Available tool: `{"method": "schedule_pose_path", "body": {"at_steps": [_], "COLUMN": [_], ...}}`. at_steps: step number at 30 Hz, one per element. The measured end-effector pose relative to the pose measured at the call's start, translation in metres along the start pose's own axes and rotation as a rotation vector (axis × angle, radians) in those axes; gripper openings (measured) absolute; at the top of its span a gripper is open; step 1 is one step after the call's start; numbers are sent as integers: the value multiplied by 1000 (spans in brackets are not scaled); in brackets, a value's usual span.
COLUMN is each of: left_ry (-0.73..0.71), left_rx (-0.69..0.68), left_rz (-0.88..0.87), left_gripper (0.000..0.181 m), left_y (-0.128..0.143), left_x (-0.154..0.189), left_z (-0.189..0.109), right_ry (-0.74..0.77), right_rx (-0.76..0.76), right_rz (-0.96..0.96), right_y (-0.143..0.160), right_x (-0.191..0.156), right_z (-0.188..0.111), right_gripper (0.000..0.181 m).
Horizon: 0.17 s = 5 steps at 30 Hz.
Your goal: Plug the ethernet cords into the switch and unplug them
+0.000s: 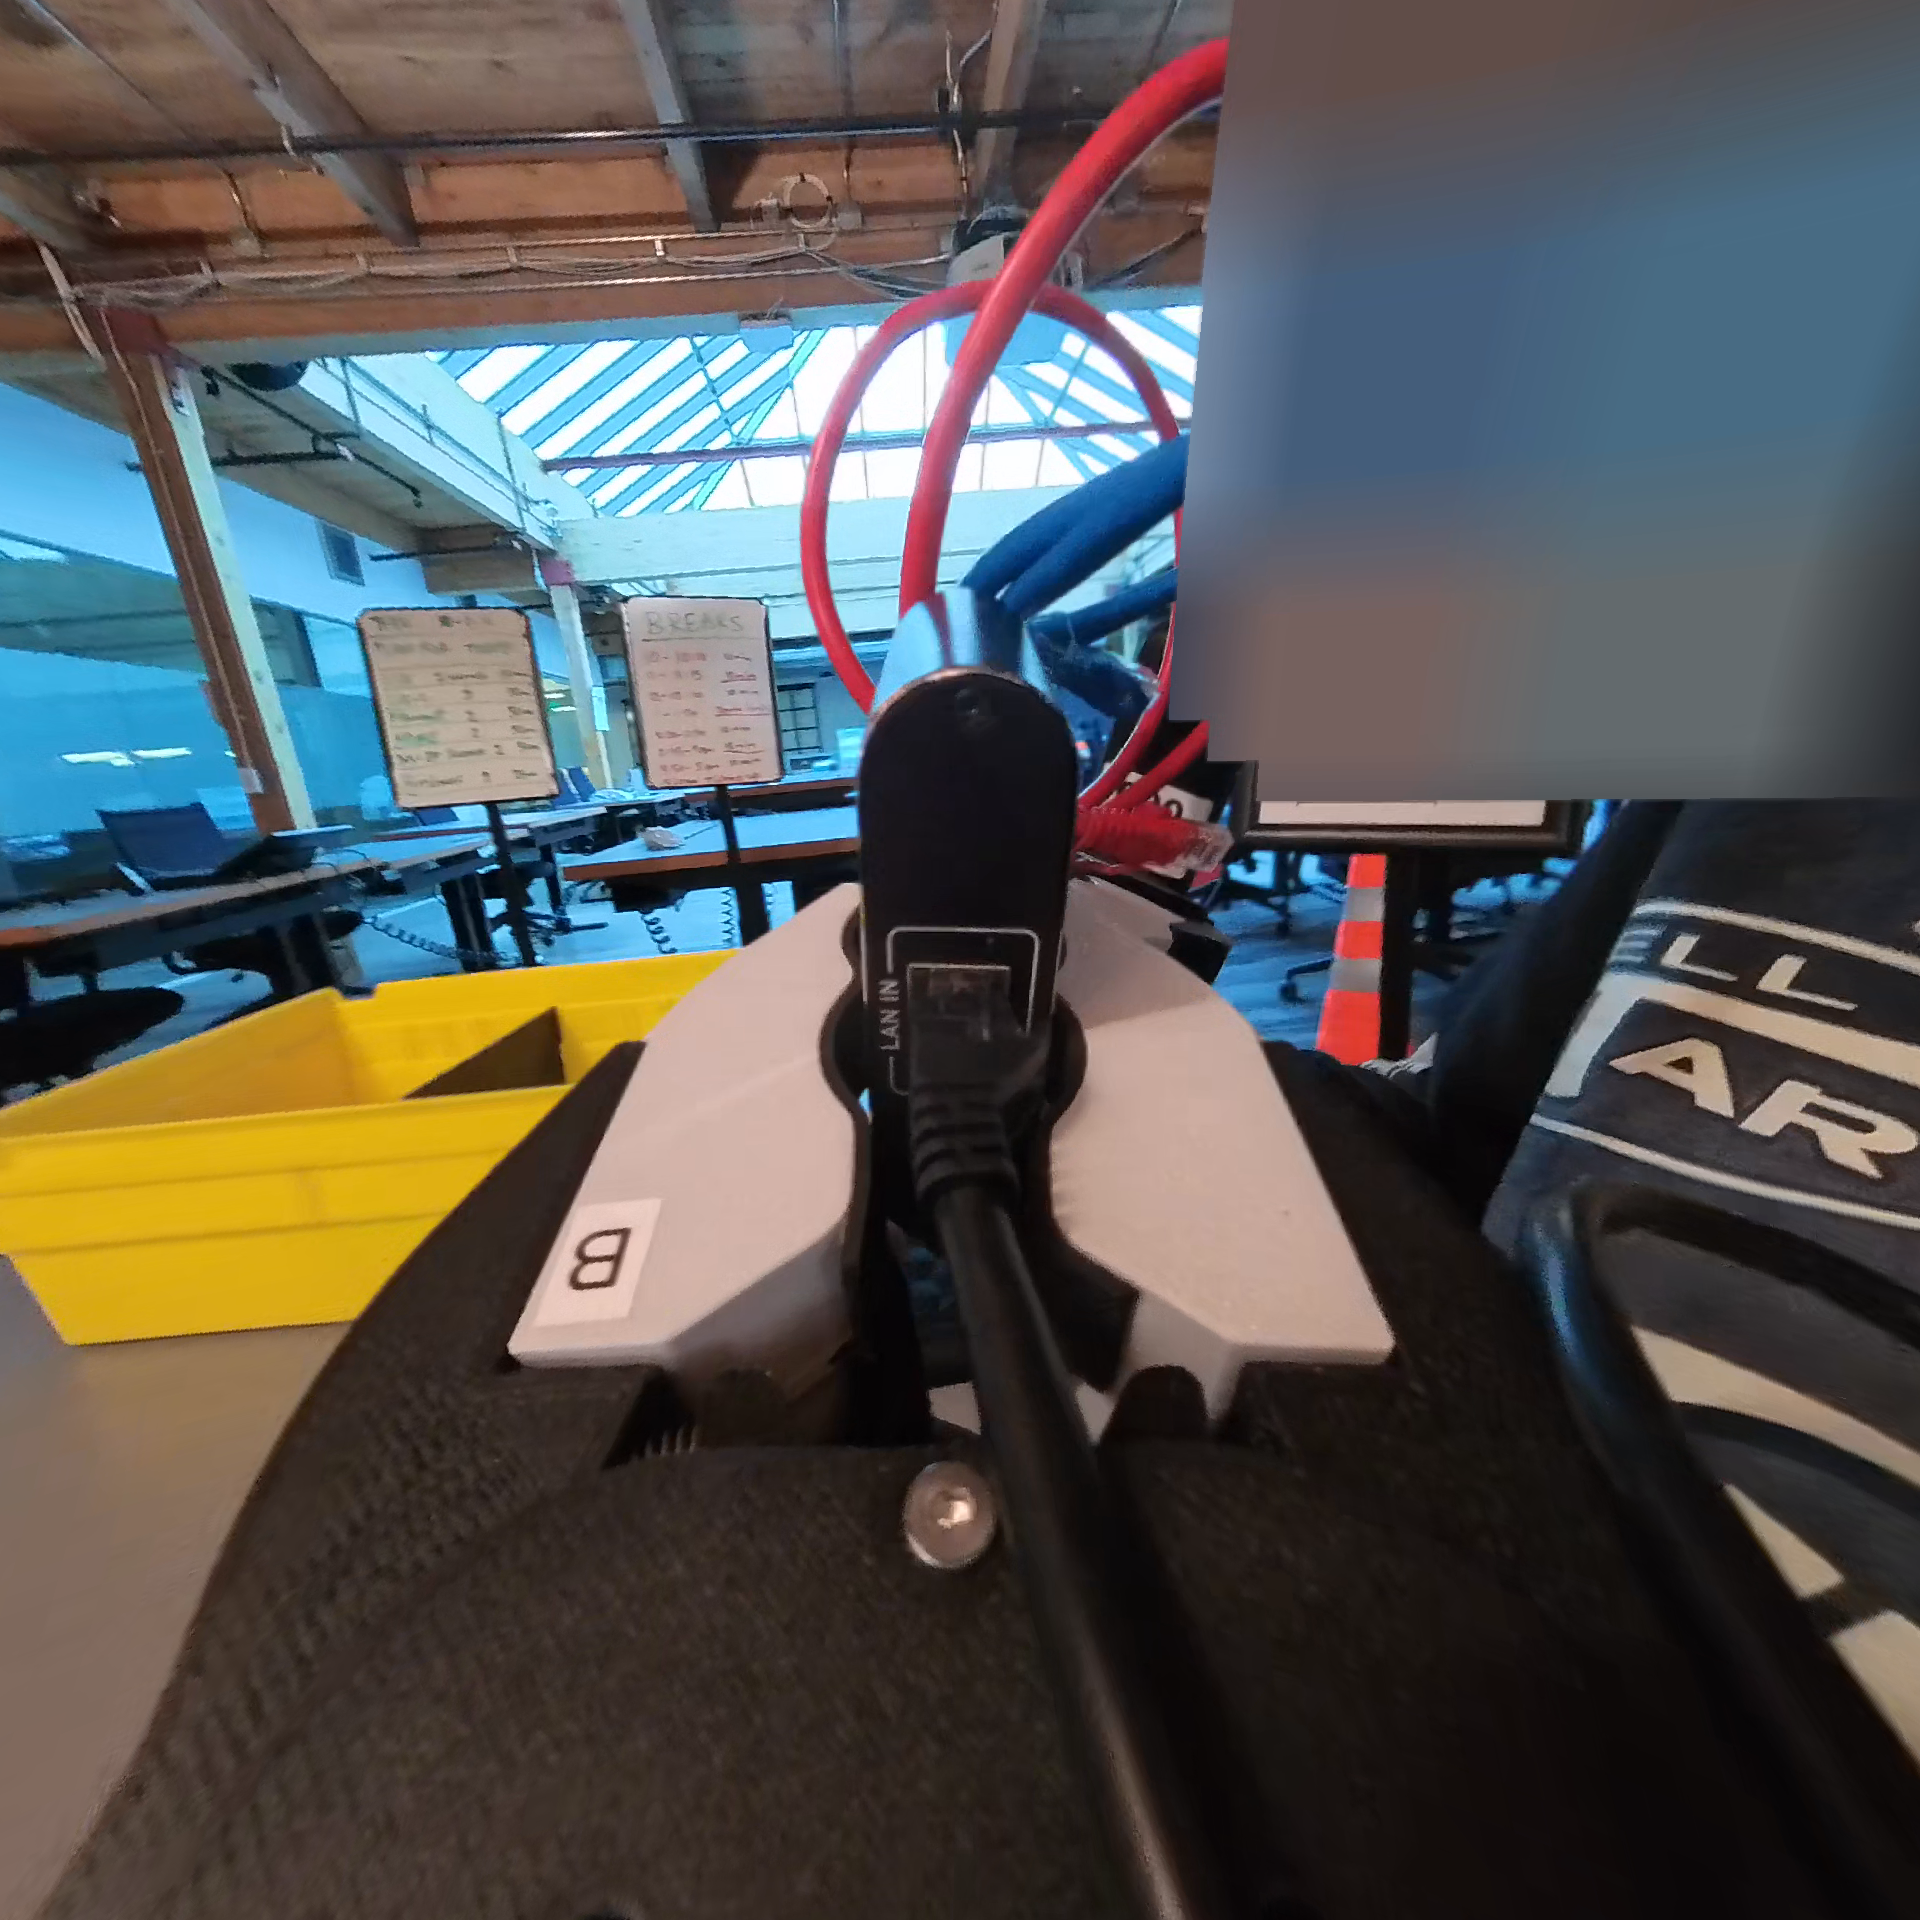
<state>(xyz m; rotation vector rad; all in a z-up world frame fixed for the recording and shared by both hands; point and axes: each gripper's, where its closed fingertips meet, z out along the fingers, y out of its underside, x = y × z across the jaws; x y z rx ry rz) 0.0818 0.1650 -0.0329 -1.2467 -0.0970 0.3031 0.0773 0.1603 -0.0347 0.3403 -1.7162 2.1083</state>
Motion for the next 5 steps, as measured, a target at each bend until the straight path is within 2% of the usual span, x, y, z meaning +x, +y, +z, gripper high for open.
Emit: {"method": "schedule_pose_path", "body": {"at_steps": [1,5], "left_ry": [6,30], "left_rx": [8,28], "left_rz": [-31,-139], "left_gripper": [27,27], "left_y": [0,0], "left_x": [-1,-4], "left_z": [0,-1], "right_ry": [11,39], "right_rx": [-6,-17], "right_rz": [-16,-23], "right_y": [0,-1], "right_x": [1,4], "right_z": [0,0], "right_gripper": [69,14]}}
